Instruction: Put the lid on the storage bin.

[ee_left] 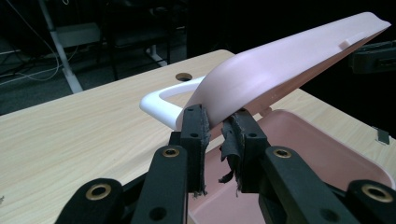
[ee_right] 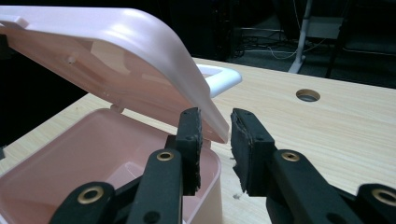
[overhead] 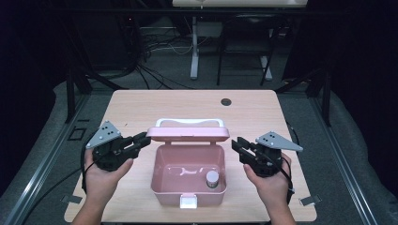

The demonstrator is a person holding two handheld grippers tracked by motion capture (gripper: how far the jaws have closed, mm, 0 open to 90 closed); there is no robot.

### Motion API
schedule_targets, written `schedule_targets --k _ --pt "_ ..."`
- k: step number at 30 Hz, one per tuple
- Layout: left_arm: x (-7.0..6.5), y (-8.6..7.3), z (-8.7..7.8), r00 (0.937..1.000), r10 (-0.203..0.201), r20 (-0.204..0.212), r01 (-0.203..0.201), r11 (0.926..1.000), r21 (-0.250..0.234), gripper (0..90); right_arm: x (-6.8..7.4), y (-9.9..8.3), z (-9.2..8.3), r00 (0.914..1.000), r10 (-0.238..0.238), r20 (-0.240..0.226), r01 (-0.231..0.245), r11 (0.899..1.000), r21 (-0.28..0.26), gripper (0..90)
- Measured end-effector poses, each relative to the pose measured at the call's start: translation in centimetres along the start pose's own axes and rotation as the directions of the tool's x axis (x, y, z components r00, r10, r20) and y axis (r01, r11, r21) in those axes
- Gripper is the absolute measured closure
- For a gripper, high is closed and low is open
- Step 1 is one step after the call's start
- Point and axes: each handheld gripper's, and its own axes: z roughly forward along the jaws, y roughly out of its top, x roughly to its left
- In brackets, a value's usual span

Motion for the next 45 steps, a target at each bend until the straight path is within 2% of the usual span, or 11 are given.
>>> schedule_targets --k 14,31,38,45 --pt "-0.5 -0.6 -0.4 1.0000 0.004 -0.002 -0.004 1.0000 -0.001 77.8 -0.9 0.0 -0.2 0.9998 0.013 0.014 -0.013 1.000 -0.020 71.7" --pt "-1.1 -1.6 -1.0 0.9999 0.013 0.000 -0.013 0.9999 0.001 77.8 -0.8 0.0 -0.4 0.9995 0.005 0.031 -0.004 1.000 -0.023 70.4" --pt "-1.4 -2.3 -1.3 0.9999 0.016 0.006 -0.016 0.9999 0.000 77.7 -0.9 -0.1 -0.3 0.9992 0.005 0.040 -0.003 0.999 -0.035 67.4" --pt "-1.6 -3.2 -1.5 0.9998 0.014 0.016 -0.014 0.9999 -0.002 77.0 -1.1 -0.2 0.0 0.9998 0.003 0.021 -0.002 0.999 -0.041 58.2"
